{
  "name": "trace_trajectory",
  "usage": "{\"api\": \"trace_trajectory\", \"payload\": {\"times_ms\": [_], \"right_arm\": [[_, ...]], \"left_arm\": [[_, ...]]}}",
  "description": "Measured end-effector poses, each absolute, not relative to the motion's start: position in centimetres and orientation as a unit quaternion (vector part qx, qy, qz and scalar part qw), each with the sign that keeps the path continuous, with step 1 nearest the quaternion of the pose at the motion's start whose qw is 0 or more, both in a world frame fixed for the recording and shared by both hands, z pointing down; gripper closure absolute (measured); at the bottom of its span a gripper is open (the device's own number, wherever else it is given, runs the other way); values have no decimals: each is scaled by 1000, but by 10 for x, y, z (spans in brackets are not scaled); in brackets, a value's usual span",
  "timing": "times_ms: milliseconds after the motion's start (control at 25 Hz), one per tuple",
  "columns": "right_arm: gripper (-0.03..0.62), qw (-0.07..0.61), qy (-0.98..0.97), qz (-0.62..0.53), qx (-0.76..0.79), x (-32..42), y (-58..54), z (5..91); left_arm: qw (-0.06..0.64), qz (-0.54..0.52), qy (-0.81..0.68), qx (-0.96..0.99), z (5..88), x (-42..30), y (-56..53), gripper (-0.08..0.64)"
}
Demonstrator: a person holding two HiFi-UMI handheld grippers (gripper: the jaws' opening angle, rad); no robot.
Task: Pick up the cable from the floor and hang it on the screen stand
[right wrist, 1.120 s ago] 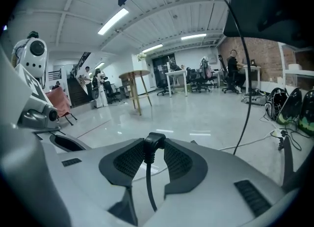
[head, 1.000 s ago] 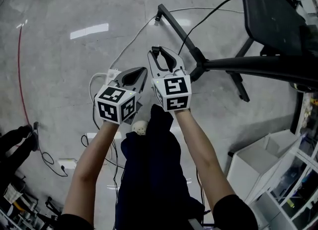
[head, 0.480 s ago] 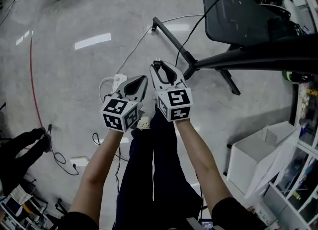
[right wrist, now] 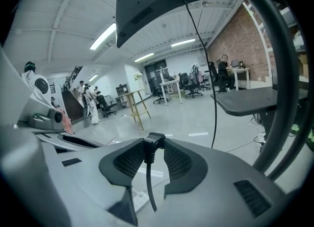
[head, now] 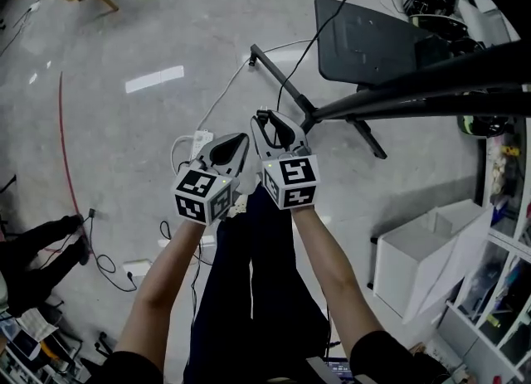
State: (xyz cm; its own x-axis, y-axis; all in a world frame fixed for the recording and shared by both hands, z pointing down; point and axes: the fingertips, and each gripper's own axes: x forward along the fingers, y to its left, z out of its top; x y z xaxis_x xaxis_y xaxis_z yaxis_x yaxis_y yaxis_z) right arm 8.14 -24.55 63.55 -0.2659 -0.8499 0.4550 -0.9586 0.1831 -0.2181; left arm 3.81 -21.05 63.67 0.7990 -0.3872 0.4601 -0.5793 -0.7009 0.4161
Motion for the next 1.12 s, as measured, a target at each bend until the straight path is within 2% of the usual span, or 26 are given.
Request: {"api": "trace_trajectory", "payload": {"times_ms": [680,1120], "right_arm": [[449,84,-755,252,600,92,-231,527],[449,64,-756,219,613,106,-234,442]], "left_arm": [[268,164,-260,913,531,45,-209,560],[252,159,-239,924,470,62,-207,560]]}}
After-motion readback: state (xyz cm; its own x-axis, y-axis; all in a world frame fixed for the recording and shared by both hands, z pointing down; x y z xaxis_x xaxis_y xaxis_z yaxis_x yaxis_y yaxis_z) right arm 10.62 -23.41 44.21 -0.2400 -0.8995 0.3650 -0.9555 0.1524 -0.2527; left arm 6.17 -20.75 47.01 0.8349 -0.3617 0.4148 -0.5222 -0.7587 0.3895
